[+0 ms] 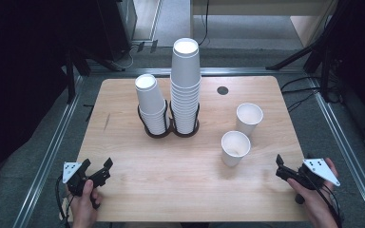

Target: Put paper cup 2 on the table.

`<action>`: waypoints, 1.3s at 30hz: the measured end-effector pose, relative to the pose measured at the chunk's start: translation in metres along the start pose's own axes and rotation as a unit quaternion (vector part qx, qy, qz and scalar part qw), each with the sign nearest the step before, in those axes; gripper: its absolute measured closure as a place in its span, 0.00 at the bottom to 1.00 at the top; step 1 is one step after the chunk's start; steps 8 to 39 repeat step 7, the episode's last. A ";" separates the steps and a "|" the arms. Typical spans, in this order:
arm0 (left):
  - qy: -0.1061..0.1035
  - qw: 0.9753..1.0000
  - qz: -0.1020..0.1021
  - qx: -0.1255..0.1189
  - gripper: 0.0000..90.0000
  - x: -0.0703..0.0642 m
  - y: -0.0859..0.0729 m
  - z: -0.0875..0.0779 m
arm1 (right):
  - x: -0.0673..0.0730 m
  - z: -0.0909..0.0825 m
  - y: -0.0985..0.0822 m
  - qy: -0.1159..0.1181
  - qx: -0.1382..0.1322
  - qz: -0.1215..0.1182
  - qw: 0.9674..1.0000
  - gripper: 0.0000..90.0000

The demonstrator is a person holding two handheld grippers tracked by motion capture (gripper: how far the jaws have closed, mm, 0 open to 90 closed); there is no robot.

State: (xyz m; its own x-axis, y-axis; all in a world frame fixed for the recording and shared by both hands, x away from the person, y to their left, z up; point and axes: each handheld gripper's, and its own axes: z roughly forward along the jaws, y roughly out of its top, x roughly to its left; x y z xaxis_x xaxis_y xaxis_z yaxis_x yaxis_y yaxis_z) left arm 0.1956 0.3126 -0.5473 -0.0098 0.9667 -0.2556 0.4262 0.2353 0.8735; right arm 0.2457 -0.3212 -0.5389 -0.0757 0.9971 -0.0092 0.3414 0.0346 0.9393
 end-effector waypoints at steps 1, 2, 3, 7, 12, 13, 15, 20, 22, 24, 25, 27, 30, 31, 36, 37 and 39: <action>0.000 1.000 0.000 0.000 0.10 0.000 0.000 0.000 | 0.000 0.000 0.000 0.001 -0.001 0.000 1.000 0.00; 0.000 1.000 0.001 0.000 0.10 0.000 0.000 0.000 | 0.000 0.000 0.000 0.001 -0.001 0.001 1.000 0.00; -0.001 1.000 0.002 0.000 0.10 0.000 0.000 0.000 | 0.001 0.000 0.000 0.001 -0.001 0.001 1.000 0.00; 0.000 1.000 0.003 0.001 0.10 -0.001 0.000 0.001 | 0.000 0.000 0.000 0.001 0.000 0.002 1.000 0.00; 0.000 1.000 0.003 0.001 0.10 -0.001 0.000 0.001 | 0.000 0.000 0.000 0.001 0.000 0.002 1.000 0.00; 0.000 1.000 0.003 0.001 0.10 -0.001 0.000 0.001 | 0.000 0.000 0.000 0.001 0.000 0.002 1.000 0.00; 0.000 1.000 0.003 0.001 0.10 -0.001 0.000 0.001 | 0.000 0.000 0.000 0.001 0.000 0.002 1.000 0.00; 0.000 1.000 0.003 0.001 0.10 -0.001 0.000 0.001 | 0.000 0.000 0.000 0.001 0.000 0.002 1.000 0.00; 0.000 1.000 0.003 0.001 0.10 -0.001 0.000 0.001 | 0.000 0.000 0.000 0.001 0.000 0.002 1.000 0.00; 0.000 1.000 0.003 0.001 0.10 -0.001 0.000 0.001 | 0.000 0.000 0.000 0.001 0.000 0.002 1.000 0.00; 0.000 1.000 0.003 0.001 0.10 -0.001 0.000 0.001 | 0.000 0.000 0.000 0.001 0.000 0.002 1.000 0.00; 0.000 1.000 0.003 0.001 0.10 -0.001 0.000 0.001 | 0.000 0.000 0.000 0.001 0.000 0.002 1.000 0.00; 0.000 1.000 0.003 0.001 0.10 -0.001 0.000 0.001 | 0.000 0.000 0.000 0.001 0.000 0.002 1.000 0.00; 0.000 1.000 0.003 0.001 0.10 -0.001 0.000 0.001 | 0.000 0.000 0.000 0.001 0.000 0.002 1.000 0.00; 0.000 1.000 0.003 0.001 0.10 -0.001 0.000 0.001 | 0.000 0.000 0.000 0.001 0.000 0.002 1.000 0.00; 0.000 1.000 0.003 0.001 0.10 -0.001 0.000 0.001 | 0.000 0.000 0.000 0.001 0.000 0.002 1.000 0.00; 0.000 1.000 0.003 0.001 0.10 -0.001 0.000 0.001 | 0.000 0.000 0.000 0.001 0.000 0.002 1.000 0.00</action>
